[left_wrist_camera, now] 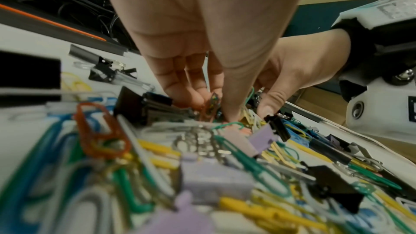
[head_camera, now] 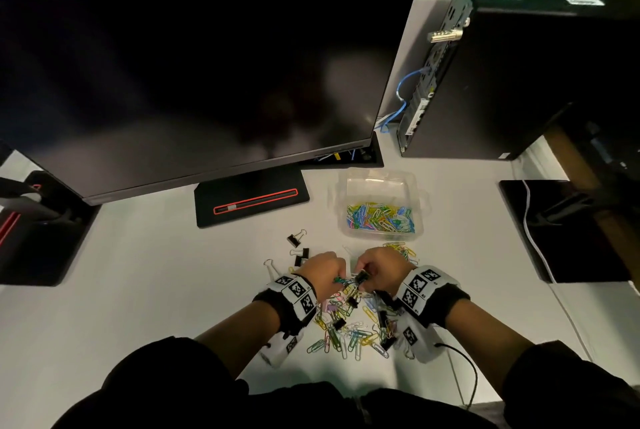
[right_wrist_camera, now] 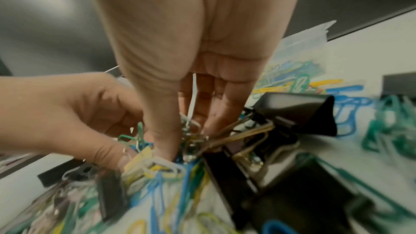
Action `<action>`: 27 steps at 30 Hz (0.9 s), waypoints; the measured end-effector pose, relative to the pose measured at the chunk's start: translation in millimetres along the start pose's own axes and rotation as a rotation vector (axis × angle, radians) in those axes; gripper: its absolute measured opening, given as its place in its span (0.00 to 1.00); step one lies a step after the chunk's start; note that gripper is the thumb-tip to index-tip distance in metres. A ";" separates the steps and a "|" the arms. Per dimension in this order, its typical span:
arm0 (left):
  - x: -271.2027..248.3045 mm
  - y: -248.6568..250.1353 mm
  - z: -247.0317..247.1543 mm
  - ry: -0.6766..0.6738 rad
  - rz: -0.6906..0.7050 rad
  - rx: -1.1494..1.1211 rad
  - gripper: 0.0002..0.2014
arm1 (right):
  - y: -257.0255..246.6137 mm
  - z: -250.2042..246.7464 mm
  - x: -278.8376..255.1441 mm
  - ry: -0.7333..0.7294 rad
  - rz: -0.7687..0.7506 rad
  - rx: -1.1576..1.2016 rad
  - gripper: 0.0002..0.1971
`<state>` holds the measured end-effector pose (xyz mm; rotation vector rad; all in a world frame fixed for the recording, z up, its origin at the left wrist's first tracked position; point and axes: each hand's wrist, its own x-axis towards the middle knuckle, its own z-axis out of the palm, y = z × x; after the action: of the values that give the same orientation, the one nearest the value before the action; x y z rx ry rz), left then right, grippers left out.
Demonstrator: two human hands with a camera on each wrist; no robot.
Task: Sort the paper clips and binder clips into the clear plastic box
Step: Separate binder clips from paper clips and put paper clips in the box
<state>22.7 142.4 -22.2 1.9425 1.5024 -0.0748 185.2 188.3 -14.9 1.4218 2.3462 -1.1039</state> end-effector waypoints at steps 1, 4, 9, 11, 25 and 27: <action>0.1 0.0 -0.2 -0.004 0.003 0.018 0.12 | 1.5 -1.1 -0.9 0.021 0.018 0.045 0.15; 1.2 1.2 0.2 -0.037 -0.002 0.094 0.14 | 7.2 -3.9 -6.1 0.065 0.078 0.182 0.11; 2.4 2.6 -2.6 -0.078 -0.019 0.171 0.14 | 14.8 -14.3 -14.6 0.042 0.084 0.349 0.13; 2.4 1.5 -3.4 -0.086 -0.026 0.179 0.14 | 16.4 -19.8 -16.3 0.061 0.103 0.388 0.12; -2.8 -13.1 -34.5 0.051 -0.098 -0.149 0.15 | -2.0 -6.7 -2.9 0.107 0.012 -0.201 0.28; -4.4 -13.3 -42.0 0.089 -0.105 -0.208 0.14 | -5.0 -2.0 -5.4 0.022 -0.034 -0.204 0.35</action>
<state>-4.9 162.6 6.0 1.7222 1.6019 0.1194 184.4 184.5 -8.3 1.3326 2.4264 -0.8313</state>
